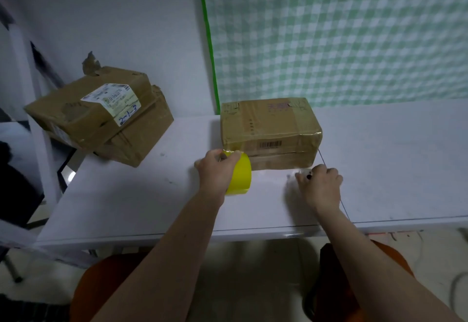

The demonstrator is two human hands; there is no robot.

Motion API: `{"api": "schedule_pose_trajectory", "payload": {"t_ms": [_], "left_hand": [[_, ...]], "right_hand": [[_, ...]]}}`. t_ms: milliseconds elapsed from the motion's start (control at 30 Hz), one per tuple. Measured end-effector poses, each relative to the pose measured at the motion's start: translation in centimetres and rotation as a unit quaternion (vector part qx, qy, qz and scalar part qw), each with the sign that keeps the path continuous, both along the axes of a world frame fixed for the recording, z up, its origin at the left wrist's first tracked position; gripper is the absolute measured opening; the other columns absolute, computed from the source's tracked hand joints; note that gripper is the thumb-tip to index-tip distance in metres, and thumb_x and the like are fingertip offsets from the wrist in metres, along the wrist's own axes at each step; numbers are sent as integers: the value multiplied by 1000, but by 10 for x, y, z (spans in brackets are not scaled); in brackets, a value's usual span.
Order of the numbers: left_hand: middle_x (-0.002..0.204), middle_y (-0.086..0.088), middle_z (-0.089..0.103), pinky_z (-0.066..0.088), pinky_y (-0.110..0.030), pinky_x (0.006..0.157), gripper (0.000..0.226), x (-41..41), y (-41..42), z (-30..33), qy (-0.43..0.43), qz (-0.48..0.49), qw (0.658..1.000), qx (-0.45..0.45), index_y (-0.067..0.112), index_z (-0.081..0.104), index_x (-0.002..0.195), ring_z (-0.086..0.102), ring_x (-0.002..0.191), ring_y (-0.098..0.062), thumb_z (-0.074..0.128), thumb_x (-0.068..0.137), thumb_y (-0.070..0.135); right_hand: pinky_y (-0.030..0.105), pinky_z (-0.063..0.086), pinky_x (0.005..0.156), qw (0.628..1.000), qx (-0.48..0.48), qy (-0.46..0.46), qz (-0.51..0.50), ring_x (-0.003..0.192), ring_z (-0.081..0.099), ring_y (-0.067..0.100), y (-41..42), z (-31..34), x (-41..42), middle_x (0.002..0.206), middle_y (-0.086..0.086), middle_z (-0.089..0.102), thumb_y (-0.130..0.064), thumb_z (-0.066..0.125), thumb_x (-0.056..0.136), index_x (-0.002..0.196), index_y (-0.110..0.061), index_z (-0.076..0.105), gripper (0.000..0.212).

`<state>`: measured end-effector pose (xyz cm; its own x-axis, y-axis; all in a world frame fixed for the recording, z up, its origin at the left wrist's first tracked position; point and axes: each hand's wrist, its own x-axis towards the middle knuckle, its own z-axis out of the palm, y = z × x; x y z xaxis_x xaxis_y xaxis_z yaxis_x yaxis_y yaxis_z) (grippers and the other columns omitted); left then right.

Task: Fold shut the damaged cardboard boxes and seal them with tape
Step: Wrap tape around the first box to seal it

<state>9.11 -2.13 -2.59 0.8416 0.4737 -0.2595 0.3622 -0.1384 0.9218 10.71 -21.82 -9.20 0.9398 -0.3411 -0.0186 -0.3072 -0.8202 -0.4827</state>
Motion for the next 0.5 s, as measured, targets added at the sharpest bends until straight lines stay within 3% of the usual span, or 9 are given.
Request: {"api": "schedule_pose_trajectory", "payload": {"t_ms": [67,133,233,300,367,433,500], "left_hand": [[117,-2,42,49,-38,93,24,-1,2,-2,-12,-16,1000,10,25,51,78,52,100,-23,71,83,36],[106,-1,56,52,-42,91,20,-4,5,-2,-20,-49,999,-9,28,54,76,58,102,-25,71,83,35],[93,8,60,52,-47,91,14,-8,10,-5,-32,-87,995,-32,31,57,80,60,99,-24,70,85,30],[93,15,57,52,-43,91,19,-12,10,-8,-40,-108,993,-39,32,57,92,59,99,-21,72,84,25],[93,18,58,55,-37,83,34,-17,9,-13,-54,-126,989,-61,32,55,99,61,93,-15,78,79,18],[89,18,60,55,-29,71,39,-21,8,-15,-67,-127,986,-84,32,55,94,62,82,-6,81,74,10],[90,15,61,54,-23,67,43,-21,7,-15,-71,-108,987,-92,28,55,99,61,79,-3,81,72,6]], "right_hand": [[43,39,85,1000,-2,10,6,111,39,40,-3,-4,7,116,27,47,-32,56,92,111,5,50,42],[41,41,79,999,25,9,25,106,44,40,-5,-5,12,112,25,50,-26,56,90,106,3,52,33],[37,44,70,987,159,17,36,91,58,39,-9,2,10,97,22,60,-19,64,85,101,1,56,28],[34,48,64,959,279,41,39,77,62,32,-8,13,-3,81,19,65,-11,73,81,95,5,63,23],[21,44,53,918,386,52,76,60,54,20,-5,25,-19,62,10,59,-1,75,75,82,9,66,16],[15,39,51,883,449,23,139,56,46,11,4,42,-28,63,11,50,3,73,75,82,15,64,16],[11,39,54,865,458,-16,205,56,47,6,20,65,-27,66,10,52,3,69,80,85,7,68,7]]}}
